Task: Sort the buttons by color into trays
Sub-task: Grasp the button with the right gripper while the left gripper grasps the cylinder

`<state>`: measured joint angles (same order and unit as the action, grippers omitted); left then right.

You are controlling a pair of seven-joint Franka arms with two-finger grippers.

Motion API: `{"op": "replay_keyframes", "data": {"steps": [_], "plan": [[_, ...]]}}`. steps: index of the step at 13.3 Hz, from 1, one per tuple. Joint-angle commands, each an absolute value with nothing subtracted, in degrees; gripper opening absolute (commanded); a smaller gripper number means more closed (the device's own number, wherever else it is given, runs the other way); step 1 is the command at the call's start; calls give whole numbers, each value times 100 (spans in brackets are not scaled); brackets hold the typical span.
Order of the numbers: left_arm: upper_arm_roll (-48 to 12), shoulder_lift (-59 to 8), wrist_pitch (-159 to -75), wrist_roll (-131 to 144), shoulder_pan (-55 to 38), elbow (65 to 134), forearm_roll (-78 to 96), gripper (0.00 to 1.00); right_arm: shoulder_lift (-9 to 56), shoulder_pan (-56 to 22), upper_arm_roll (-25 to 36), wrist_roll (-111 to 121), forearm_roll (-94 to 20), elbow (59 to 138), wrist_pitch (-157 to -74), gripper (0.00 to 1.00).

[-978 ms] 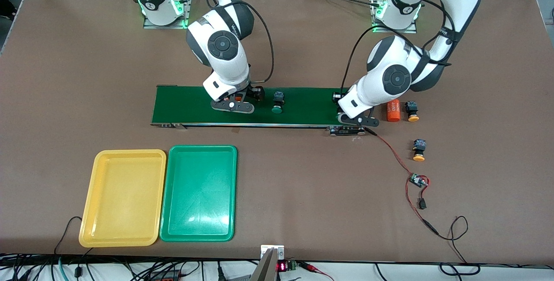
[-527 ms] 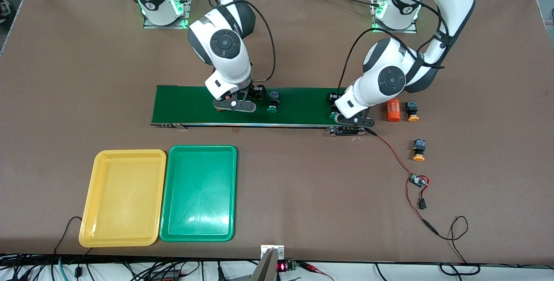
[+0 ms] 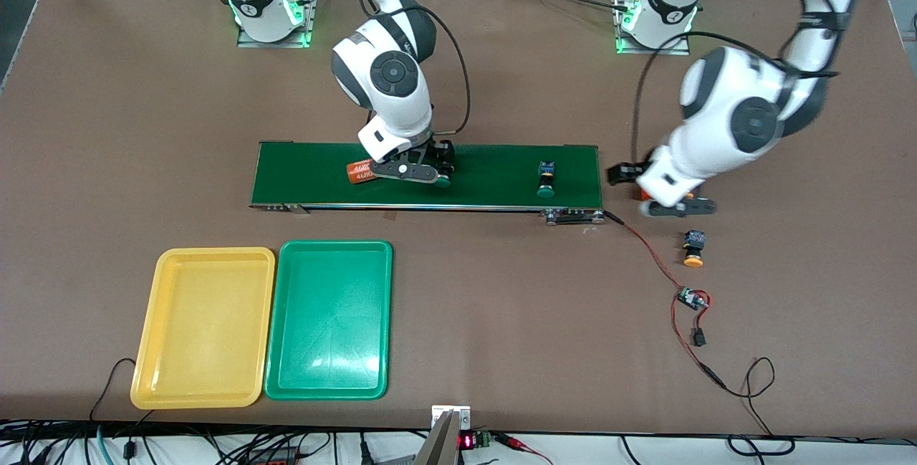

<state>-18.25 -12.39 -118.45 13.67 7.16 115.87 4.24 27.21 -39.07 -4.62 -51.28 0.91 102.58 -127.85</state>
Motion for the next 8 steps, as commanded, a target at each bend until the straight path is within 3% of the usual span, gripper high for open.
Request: {"op": "replay_keyframes", "data": {"steps": [1, 6, 8], "plan": [[-1303, -1344, -11786, 339, 686, 11724, 308, 100, 2830, -3964, -448, -5229, 105, 10116, -12797, 100], [-1090, -1766, -11908, -229, 686, 12119, -167, 100, 3190, -4087, -466, -5238, 149, 9888, -12797, 100], [-1090, -1819, -12451, -237, 651, 12417, -167, 100, 3225, -4087, -457, -5238, 167, 9879, -12823, 100]]}}
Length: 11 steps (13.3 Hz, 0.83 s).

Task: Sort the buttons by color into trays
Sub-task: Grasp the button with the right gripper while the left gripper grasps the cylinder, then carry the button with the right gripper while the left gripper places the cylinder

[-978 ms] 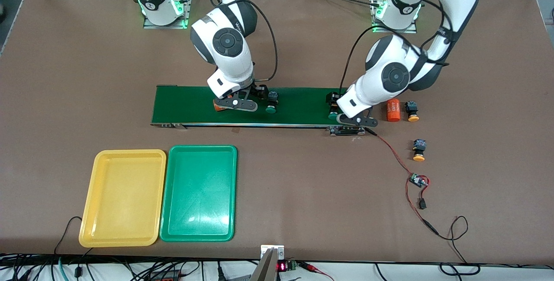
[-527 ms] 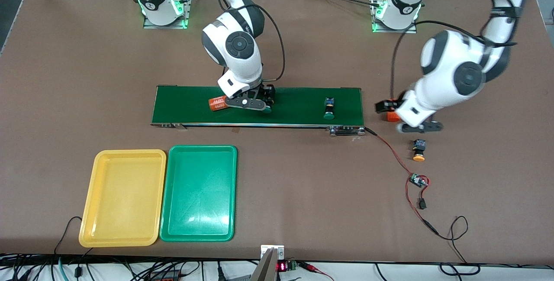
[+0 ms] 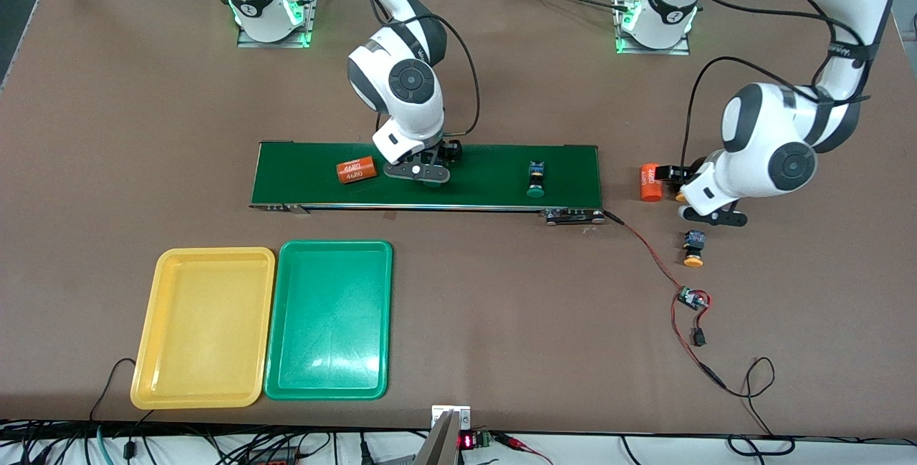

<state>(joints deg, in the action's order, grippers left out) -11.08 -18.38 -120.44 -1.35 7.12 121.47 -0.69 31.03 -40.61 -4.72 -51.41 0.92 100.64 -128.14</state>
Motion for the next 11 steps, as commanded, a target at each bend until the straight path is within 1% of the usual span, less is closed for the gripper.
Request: {"op": "replay_keyframes", "data": {"steps": [1, 2, 3, 4, 5, 7, 8, 9, 10, 11], "plan": [[-1090, -1872, -12837, -246, 650, 12602, -176, 100, 3252, -4087, -466, -5230, 167, 9888, -12832, 100], [-1099, -1968, -13180, -246, 642, 12734, -176, 100, 3269, -4087, -457, -5212, 184, 9888, -12832, 91], [-1099, -2099, -13427, -246, 624, 12805, -176, 100, 3270, -4087, -457, -5177, 185, 9896, -12815, 77], [-1099, -2214, -13569, -246, 615, 12832, -176, 100, 3270, -4087, -457, -5159, 193, 9905, -12806, 57], [-1116, -2258, -13623, -246, 607, 12849, -176, 99, 3270, -4087, -457, -5159, 193, 9905, -12797, 41], [-1151, -2259, -13606, -237, 606, 12850, -167, 91, 3270, -4087, -457, -5159, 193, 9905, -12797, 18], [-1160, -2259, -13605, -237, 606, 12850, -167, 87, 3270, -4078, -457, -5159, 193, 9905, -12779, 11], [-1160, -2259, -13605, -237, 606, 12850, -167, 71, 3235, -4061, -440, -5142, 193, 9897, -12762, 7], [-1160, -2259, -13579, -237, 606, 12850, -167, 50, 3191, -4043, -396, -5098, 193, 9879, -12710, 5], [-1160, -2259, -13562, -246, 606, 12850, -167, 34, 3112, -3982, -378, -5054, 193, 9809, -12526, 5]]}}
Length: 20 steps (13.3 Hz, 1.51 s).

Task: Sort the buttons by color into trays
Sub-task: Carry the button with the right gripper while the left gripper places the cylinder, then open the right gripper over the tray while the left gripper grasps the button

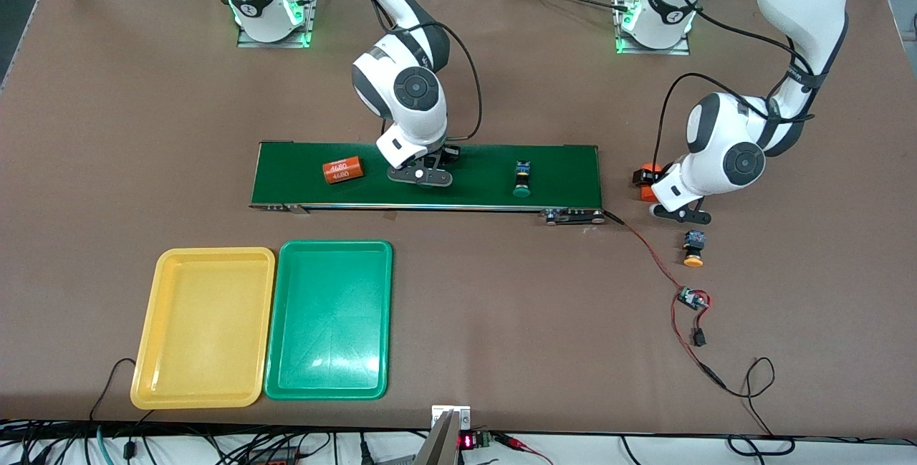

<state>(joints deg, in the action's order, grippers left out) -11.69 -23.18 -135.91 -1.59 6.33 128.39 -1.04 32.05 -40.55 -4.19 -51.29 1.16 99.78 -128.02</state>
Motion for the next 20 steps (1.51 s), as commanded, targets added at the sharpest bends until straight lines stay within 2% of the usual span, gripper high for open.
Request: {"op": "replay_keyframes", "data": {"steps": [1, 2, 3, 5, 7, 9, 12, 14, 18, 20], "plan": [[-1169, -2233, -13544, -237, 606, 12850, -167, 25, 2894, -3886, -282, -4836, 193, 9626, -12185, 6], [-1186, -2180, -13431, -237, 606, 12815, -167, 16, 2796, -3833, -107, -4355, 176, 9407, -11808, 6], [-1221, -2067, -13238, -229, 606, 12762, -167, 13, 2717, -3745, 69, -3872, 132, 9178, -11430, 6], [-1397, -1716, -12703, -237, 615, 12500, -167, 14, 2698, -3578, 350, -3271, 114, 8712, -10997, 6], [-1695, -1539, -11966, -263, 615, 11991, -167, 15, 2716, -3359, 544, -3025, 149, 8587, -10995, 6], [-2098, -1521, -11620, -377, 606, 11655, -176, 15, 2812, -3016, 562, -2516, 141, 8491, -11057, 6], [-2854, -1590, -11689, -930, 606, 11628, -193, 15, 3058, -2550, 562, -2032, 123, 8376, -11153, 6], [-3224, -1661, -11890, -1368, 537, 11637, -220, 15, 3260, -2295, 554, -1987, 123, 8341, -11617, 6], [-3305, -1854, -12584, -3931, 475, 11637, -736, 15, 3910, -2057, 545, -1777, 132, 8139, -12654, 7], [-3305, -2038, -12848, -4306, 387, 11680, -966, 15, 4217, -1978, 545, -1539, 114, 8139, -13111, 7]]}}
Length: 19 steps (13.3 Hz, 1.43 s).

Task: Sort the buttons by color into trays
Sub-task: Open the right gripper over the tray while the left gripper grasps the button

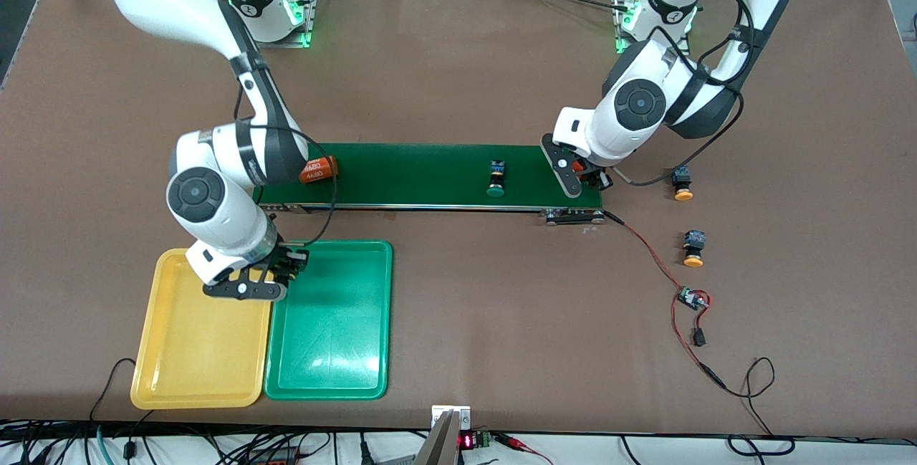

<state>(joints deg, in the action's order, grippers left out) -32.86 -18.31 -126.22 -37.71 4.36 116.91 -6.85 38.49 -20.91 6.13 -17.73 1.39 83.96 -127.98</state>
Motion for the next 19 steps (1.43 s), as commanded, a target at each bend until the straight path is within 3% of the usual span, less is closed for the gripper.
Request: {"op": "replay_keyframes", "data": {"steps": [1, 4, 5, 6, 7, 8, 9, 13, 16, 19], "plan": [[-3313, -2074, -12893, -4315, 308, 11715, -1167, 14, 4349, -1978, 545, -1521, 114, 8139, -13374, 7], [-3340, -2214, -12946, -4315, 141, 11716, -1906, 14, 4614, -1995, 545, -1564, 114, 8182, -13824, 13], [-3366, -2276, -13112, -4315, 141, 11725, -2160, 14, 4623, -2004, 545, -1582, 114, 8200, -13903, 25], [-3366, -2346, -13183, -4298, 132, 11725, -2258, 17, 4623, -2013, 545, -1599, 114, 8218, -13948, 45], [-3375, -2355, -13184, -4246, 88, 11716, -2259, 36, 4623, -2021, 545, -1617, 114, 8226, -13948, 60], [-3375, -2347, -13184, -4263, 79, 11725, -2241, 99, 4623, -2021, 545, -1608, 123, 8244, -13957, 85], [-3384, -2312, -13175, -4271, 88, 11716, -2241, 100, 4623, -2004, 536, -1547, 132, 8244, -13992, 100], [-3393, -1926, -13070, -4219, 149, 11654, -2145, 100, 4422, -2083, 475, -1626, 88, 8454, -13949, 100], [-3227, -1609, -12780, -4088, 368, 11541, -1567, 100, 3817, -2066, 230, -1791, 79, 9173, -13905, 100], [-2420, -1600, -12245, -4061, 439, 11059, -1258, 100, 3429, -2083, -122, -2353, 88, 9465, -13678, 100]]}}
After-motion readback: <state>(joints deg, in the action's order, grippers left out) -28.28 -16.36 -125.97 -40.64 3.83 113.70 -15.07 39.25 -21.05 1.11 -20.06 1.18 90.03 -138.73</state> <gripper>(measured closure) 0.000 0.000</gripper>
